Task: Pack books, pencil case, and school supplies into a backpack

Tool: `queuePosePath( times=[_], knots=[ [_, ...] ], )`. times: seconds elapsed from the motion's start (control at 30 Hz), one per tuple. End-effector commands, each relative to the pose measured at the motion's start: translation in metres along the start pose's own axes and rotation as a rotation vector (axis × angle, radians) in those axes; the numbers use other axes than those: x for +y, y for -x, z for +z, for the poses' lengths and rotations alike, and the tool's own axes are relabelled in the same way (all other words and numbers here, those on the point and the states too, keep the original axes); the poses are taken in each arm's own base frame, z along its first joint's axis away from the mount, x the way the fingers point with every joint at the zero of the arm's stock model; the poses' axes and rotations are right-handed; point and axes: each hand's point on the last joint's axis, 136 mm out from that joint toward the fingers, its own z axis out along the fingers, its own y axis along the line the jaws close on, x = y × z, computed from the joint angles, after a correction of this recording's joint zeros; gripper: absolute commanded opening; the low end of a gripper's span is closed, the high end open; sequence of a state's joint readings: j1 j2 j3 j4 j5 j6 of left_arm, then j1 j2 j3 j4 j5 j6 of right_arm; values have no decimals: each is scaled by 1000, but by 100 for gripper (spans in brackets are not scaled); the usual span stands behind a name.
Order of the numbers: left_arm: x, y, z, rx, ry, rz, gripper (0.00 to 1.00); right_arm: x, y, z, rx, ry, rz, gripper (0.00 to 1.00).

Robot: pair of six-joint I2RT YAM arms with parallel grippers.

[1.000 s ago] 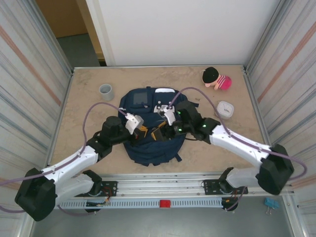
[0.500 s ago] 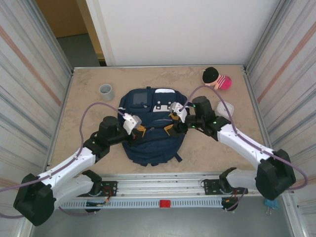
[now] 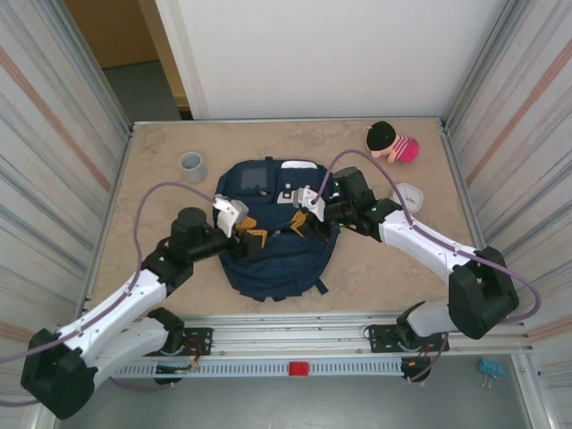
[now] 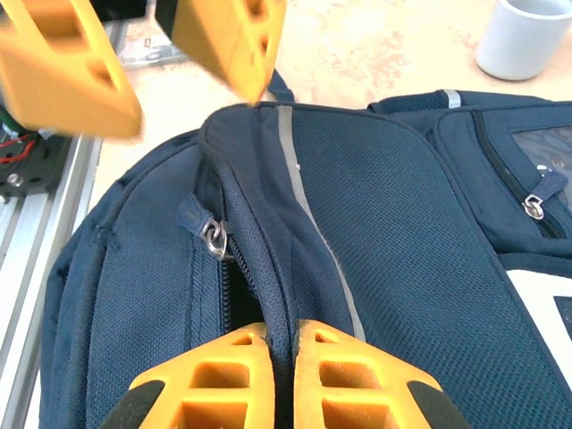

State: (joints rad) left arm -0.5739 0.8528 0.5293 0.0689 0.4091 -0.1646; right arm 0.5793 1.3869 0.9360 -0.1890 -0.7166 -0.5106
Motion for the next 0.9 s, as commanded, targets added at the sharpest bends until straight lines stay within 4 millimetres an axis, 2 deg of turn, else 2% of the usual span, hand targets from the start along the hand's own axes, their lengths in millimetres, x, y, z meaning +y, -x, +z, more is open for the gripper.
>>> queuePosePath(
  times=[0.0, 0.1, 0.17, 0.33, 0.47, 0.53, 0.73, 0.87],
  knots=[
    [1, 10, -18, -40, 79, -278, 63, 7, 26, -14, -69, 28, -55, 1],
    [5, -9, -26, -18, 137, -476, 68, 11, 28, -15, -78, 39, -51, 1],
    [-1, -20, -26, 8, 124, -551, 69, 12, 31, -17, -85, 40, -56, 1],
    [-15, -34, -15, 41, 102, -600, 71, 14, 34, -19, -94, 41, -57, 1],
    [-14, -39, -1, 77, 104, -610, 72, 17, 36, -20, -99, 52, -58, 1],
    [-14, -40, 7, 86, 100, -609, 72, 19, 37, -20, -102, 58, -59, 1],
    [-19, -22, 29, 69, 52, -563, 71, 24, 40, -19, -111, 80, -66, 1],
    [-26, -9, 42, 68, 10, -526, 58, 28, 41, -16, -112, 95, -69, 1]
  ],
)
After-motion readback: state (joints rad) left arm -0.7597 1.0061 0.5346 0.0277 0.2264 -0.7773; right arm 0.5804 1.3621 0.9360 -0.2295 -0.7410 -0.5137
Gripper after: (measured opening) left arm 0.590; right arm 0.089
